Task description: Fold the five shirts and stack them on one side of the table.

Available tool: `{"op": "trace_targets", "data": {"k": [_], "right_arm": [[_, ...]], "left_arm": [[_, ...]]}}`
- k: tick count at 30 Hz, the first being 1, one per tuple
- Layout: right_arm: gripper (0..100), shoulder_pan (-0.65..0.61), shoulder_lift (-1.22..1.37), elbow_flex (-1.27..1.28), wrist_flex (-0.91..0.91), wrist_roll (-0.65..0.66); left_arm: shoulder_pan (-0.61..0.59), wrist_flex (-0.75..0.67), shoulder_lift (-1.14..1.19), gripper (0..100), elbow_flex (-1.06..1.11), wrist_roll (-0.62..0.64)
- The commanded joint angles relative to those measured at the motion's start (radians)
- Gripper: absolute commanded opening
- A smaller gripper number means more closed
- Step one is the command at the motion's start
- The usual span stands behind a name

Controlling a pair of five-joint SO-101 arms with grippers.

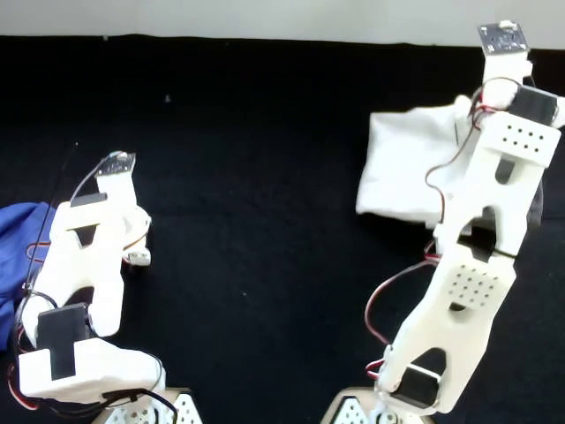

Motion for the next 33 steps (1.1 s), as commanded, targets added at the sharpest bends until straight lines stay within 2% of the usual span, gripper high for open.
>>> {"op": "trace_targets", "data": {"k": [1,6,10,15,23,29,33], "right_arm": [[0.5,0.001,-0.081,-0.010,0.028,0.021],[0.5,-0.015,-0.220,-0.008,0.025,0.023],[0.5,0.022,-0.243,0.001,0.010,0.103],[0.5,0.107,-0.150,0.016,-0.050,0.166],[1.2,0.186,0.041,0.013,-0.205,0.167],[25.5,0.179,0.036,0.002,-0.197,0.126],[26.6,0.177,-0.012,-0.107,-0.203,-0.035]], "left_arm": [[-0.008,-0.046,-0.012,1,0.001,-0.006],[-0.008,-0.046,-0.012,1,0.001,-0.006],[-0.008,-0.046,-0.012,1,0.001,-0.006],[-0.008,-0.046,-0.012,1,0.001,-0.005],[-0.008,-0.046,-0.012,1,0.001,-0.005],[-0.008,-0.044,-0.012,1,0.001,-0.006],[-0.008,-0.035,-0.028,1,-0.027,-0.005]]}}
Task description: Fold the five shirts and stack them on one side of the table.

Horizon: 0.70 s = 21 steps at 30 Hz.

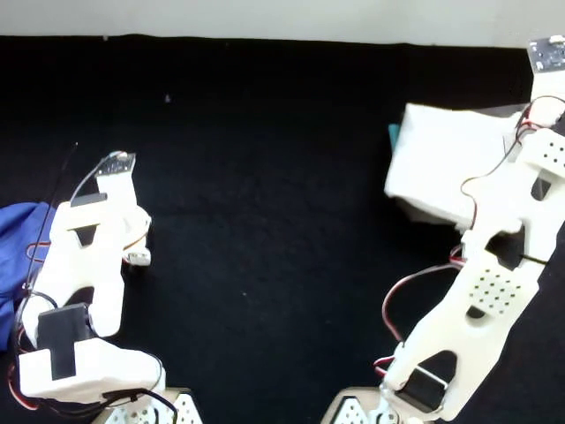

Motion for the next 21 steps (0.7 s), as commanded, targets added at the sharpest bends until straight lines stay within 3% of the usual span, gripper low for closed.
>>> {"op": "trace_targets", "data": {"k": [1,4,7,11,14,18,21], "right_arm": [[26.6,0.004,-0.077,-0.125,-0.028,-0.160],[26.6,-0.030,-0.094,-0.194,-0.019,-0.262],[26.6,-0.070,-0.099,-0.236,0.035,-0.267],[26.6,-0.111,-0.101,-0.358,0.194,-0.267],[26.6,-0.143,-0.101,-0.481,0.311,-0.267],[26.6,-0.154,-0.102,-0.547,0.311,-0.267],[26.6,-0.156,-0.113,-0.541,0.314,-0.269]], "left_arm": [[-0.008,-0.011,-0.031,1,-0.044,-0.005],[-0.010,0.087,-0.088,1,-0.116,-0.005],[-0.053,0.167,-0.162,1,-0.191,-0.005],[-0.199,0.239,-0.209,1,-0.288,-0.008],[-0.326,0.273,-0.208,8,-0.343,-0.106],[-0.493,0.273,-0.174,18,-0.394,-0.221],[-0.575,0.273,-0.081,19,-0.479,-0.270]]}}
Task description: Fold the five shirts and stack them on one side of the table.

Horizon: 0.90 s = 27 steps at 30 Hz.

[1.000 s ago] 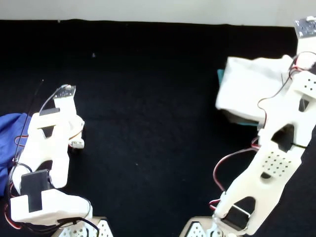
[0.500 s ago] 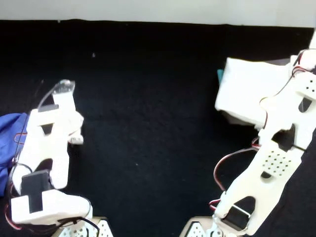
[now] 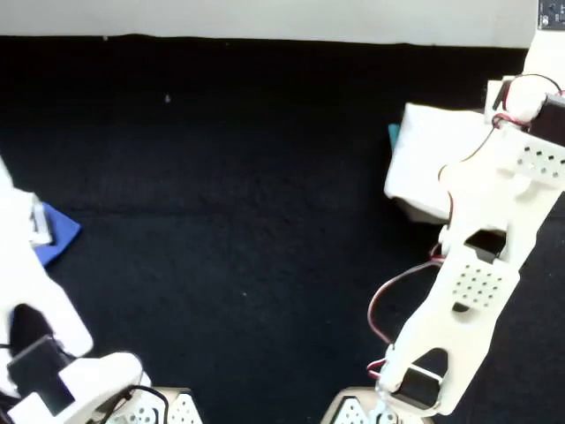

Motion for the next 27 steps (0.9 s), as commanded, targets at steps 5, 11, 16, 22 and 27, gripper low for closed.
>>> {"op": "trace_targets", "data": {"k": [5,11,16,22,27], "right_arm": [[26.6,-0.044,-0.239,0.111,0.015,-0.012],[26.6,-0.157,-0.593,0.598,0.013,-0.012],[26.6,-0.274,-0.880,0.947,0.012,-0.012],[26.6,-0.375,-1.072,1.251,0.007,-0.012],[26.6,-0.418,-1.095,1.356,0.007,-0.012]], "left_arm": [[-0.062,0.014,0.321,19,-0.348,-0.063],[0.076,0.152,0.624,19,-0.670,-0.063],[0.068,0.265,0.782,19,-0.923,-0.063],[-0.114,0.420,0.808,19,-1.213,-0.100],[-0.318,0.397,0.812,19,-1.279,-0.212]]}}
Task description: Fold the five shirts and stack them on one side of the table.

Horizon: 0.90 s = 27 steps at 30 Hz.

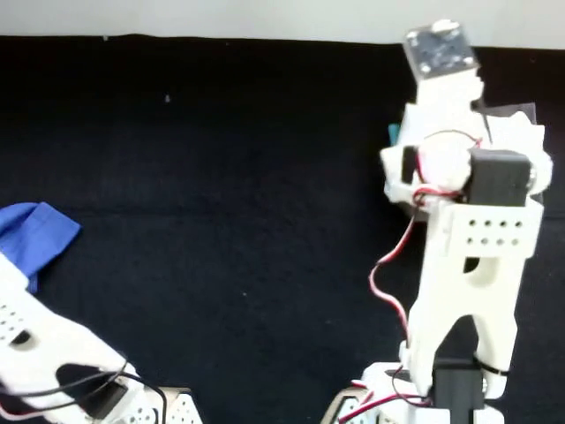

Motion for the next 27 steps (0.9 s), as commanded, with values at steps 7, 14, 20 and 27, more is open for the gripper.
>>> {"op": "trace_targets", "data": {"k": [7,14,20,27], "right_arm": [[26.6,-0.079,-0.038,0.044,0.004,-0.012],[26.6,-0.088,-0.036,0.045,0.004,-0.012],[26.6,-0.087,-0.036,0.045,0.004,-0.014],[26.6,-0.082,-0.036,0.047,0.002,-0.014]], "left_arm": [[-0.236,-0.092,0.133,19,-0.054,-0.120],[-0.127,0.064,0.303,18,-0.056,-0.115],[0.133,0.215,0.239,1,-0.050,0.077],[0.435,0.221,-0.099,1,0.186,0.189]]}}
